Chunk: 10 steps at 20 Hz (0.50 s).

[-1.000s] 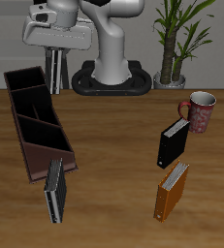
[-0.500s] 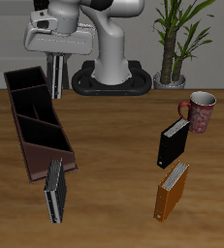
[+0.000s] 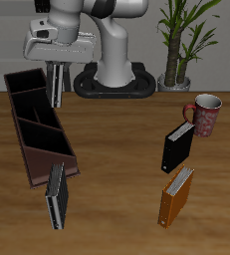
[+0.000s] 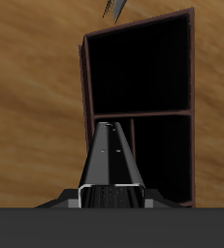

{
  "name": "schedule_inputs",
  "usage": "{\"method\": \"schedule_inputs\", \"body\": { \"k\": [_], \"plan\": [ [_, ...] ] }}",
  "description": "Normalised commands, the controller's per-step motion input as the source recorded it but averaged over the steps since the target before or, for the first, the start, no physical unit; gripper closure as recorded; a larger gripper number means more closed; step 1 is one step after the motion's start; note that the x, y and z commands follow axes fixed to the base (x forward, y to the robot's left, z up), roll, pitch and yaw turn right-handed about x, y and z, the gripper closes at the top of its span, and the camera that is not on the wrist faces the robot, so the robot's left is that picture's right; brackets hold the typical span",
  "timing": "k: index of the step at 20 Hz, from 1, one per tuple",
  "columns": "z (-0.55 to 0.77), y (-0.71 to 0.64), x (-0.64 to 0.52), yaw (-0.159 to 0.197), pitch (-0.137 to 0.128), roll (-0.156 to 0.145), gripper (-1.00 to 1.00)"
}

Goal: Place the left striped book into the right desk caddy's front compartment

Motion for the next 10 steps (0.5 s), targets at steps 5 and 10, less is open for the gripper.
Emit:
{"method": "schedule_inputs", "body": {
  "k": [5,10],
  "plan": [
    [-0.09,-0.03,0.09,-0.013,0.017,-0.003,1.0],
    [-0.12,-0.09,0.08,-0.005,0.013,-0.018,1.0]
  ]
}}
